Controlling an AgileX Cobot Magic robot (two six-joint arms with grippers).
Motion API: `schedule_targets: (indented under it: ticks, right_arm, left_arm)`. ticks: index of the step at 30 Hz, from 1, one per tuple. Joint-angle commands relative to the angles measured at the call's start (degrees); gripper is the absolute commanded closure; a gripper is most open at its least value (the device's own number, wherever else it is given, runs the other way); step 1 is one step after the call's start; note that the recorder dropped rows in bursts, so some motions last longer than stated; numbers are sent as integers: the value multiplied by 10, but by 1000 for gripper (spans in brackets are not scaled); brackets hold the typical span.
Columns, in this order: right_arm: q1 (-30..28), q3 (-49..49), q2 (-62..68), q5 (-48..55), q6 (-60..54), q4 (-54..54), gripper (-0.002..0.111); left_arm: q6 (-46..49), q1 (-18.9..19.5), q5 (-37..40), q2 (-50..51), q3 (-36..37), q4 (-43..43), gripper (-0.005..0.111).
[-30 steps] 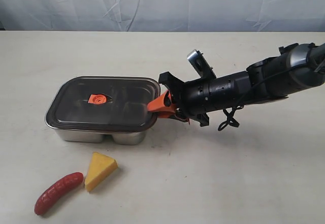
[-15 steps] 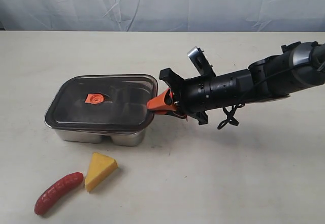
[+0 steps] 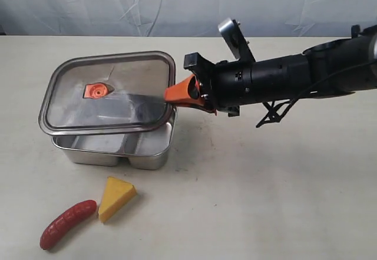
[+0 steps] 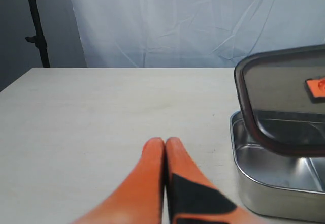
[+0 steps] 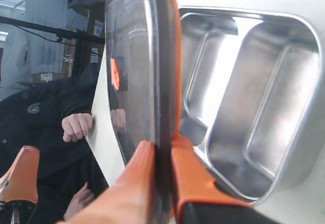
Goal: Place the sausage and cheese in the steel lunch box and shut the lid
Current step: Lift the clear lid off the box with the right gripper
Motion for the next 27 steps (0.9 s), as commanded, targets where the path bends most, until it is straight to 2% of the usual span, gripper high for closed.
schedule_targets:
  ticks: [1,2,9,12,16,19,21,25,27]
  right_arm:
    - [-12,-7,-60,-42,-54,2,109]
    - [-14,-11,-74,-71,-55,-1,109]
    - [-12,-39,-200,-374,-53,-306,109]
    - [-12,-39,-237,-426,-53,-435,109]
    - [-12,-39,-255,-366,-53,-664,109]
    - [-11,-39,-253,-264,-11,-835,109]
    - [-1,-39,-249,-213,70,-953,109]
    - [41,-26,-248,-181,232,-1172,109]
    - [65,-11,-248,-173,285,-1229,109]
  left_arm:
    - [0,0,0,-3,3,0,107]
    - [0,0,0,-3,3,0,107]
    - [0,0,0,-3,3,0,107]
    - [0,0,0,-3,3,0,107]
    - [0,0,0,-3,3,0,107]
    - [0,0,0,-3,3,0,107]
    - [0,0,0,-3,3,0,107]
    - [0,0,1,-3,3,0,107]
    - [0,0,1,-3,3,0,107]
